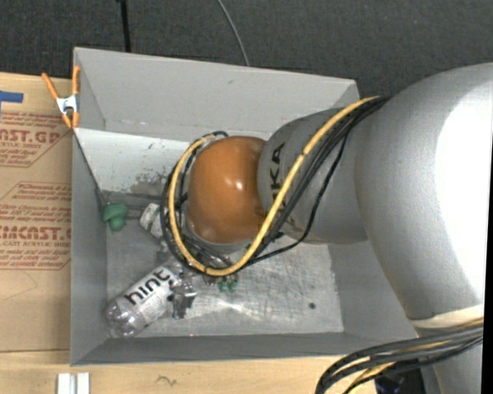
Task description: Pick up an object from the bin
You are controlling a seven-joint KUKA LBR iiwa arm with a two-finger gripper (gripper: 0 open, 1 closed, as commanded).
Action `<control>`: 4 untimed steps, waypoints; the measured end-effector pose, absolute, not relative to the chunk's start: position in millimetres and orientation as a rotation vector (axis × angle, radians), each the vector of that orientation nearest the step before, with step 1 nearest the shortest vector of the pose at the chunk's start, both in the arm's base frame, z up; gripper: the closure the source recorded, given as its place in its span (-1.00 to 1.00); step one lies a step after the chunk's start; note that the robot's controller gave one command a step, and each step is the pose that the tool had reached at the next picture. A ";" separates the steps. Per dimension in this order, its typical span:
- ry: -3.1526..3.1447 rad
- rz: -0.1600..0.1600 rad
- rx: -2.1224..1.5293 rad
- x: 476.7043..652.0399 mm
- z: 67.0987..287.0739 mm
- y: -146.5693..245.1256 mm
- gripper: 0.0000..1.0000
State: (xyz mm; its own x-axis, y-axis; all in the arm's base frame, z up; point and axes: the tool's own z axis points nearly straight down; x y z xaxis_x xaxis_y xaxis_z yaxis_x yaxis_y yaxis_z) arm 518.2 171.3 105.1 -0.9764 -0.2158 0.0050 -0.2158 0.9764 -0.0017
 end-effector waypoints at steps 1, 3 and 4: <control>-3.099 -0.014 0.538 548.3 82.1 178.3 1.00; -3.117 0.032 0.494 510.1 84.1 204.1 1.00; -3.107 0.028 0.505 494.0 81.9 219.7 1.00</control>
Offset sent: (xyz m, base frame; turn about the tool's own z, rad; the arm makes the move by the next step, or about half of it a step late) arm 0.0000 0.0000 0.0000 0.0000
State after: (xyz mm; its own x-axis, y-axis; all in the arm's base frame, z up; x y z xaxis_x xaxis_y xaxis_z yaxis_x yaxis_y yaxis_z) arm 494.0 219.7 81.9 -0.9485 -0.3168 -0.0033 -0.3167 0.9483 -0.0182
